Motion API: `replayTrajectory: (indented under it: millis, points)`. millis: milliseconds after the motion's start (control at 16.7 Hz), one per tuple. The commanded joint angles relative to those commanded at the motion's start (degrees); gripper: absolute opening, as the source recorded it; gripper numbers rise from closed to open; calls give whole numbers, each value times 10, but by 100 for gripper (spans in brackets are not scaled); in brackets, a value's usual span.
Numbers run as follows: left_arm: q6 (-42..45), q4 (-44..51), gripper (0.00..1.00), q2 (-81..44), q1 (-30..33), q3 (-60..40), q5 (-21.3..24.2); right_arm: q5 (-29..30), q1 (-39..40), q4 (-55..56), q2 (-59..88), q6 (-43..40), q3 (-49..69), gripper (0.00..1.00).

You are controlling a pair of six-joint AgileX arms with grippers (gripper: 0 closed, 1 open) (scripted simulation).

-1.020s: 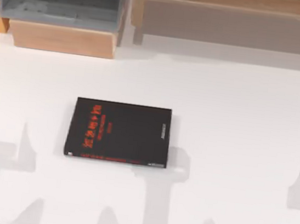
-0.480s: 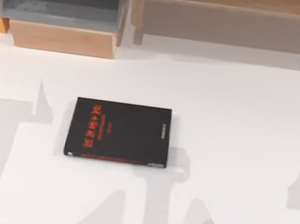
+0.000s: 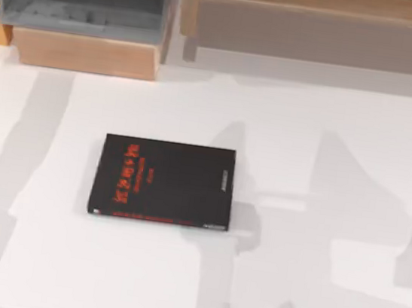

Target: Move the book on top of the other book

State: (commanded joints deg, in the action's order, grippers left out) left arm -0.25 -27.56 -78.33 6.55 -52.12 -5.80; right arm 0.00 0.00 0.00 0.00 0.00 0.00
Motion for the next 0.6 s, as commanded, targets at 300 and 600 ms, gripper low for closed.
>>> replayTrajectory:
  millis: [300,600]
  points:
    - [-1,-70,100,-221,21,-135,-12,0,0,0,0,0,0,100]
    - [-1,-98,100,-301,30,-188,-15,0,0,0,0,0,0,100]
